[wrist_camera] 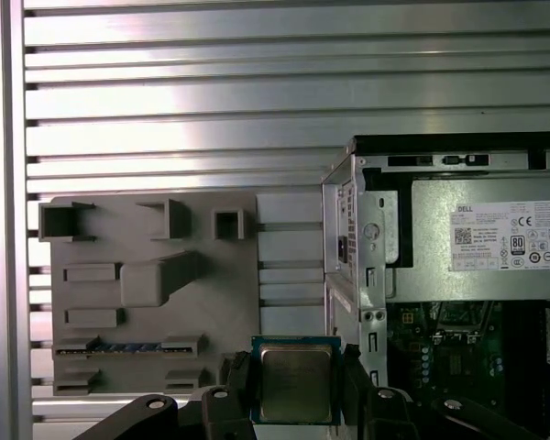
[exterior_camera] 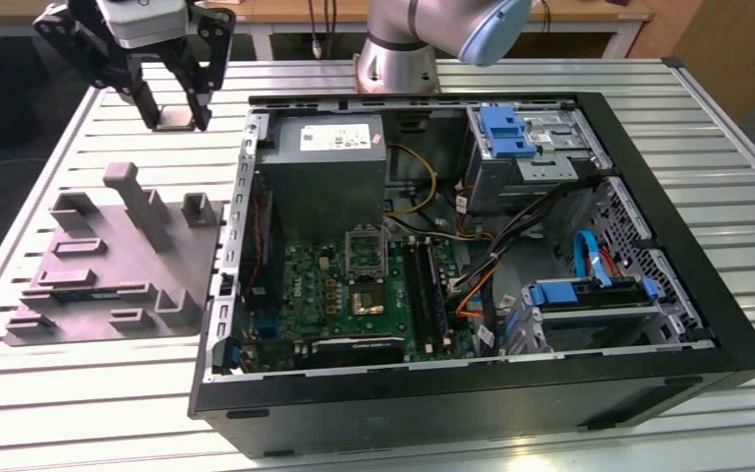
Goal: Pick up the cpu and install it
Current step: 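Pick up the cpu and move it towards the insertion slot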
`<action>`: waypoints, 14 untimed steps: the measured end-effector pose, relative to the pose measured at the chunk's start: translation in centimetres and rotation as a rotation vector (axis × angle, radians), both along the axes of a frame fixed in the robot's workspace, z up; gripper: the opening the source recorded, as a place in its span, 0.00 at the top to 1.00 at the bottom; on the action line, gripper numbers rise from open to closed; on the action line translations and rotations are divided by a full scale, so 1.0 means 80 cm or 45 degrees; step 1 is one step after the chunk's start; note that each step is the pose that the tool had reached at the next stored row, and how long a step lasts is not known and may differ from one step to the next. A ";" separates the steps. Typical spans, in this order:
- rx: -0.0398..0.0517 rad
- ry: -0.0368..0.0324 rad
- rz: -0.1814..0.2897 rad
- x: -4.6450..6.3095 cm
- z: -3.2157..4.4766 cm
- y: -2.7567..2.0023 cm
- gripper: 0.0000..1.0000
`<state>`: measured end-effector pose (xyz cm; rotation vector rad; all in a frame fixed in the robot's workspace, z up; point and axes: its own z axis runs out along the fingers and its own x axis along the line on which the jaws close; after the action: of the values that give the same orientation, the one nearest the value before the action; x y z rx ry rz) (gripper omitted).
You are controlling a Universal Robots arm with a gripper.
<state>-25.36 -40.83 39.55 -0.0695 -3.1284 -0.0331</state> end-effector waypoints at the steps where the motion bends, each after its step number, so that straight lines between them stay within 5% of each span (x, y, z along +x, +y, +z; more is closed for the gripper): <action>1: 0.000 0.0000 0.000 0.000 0.0000 0.0000 0.53; 14: 0.000 -0.0001 0.000 0.012 0.0000 0.0000 0.53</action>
<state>-24.38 -40.83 39.54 -0.0695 -3.1284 -0.0332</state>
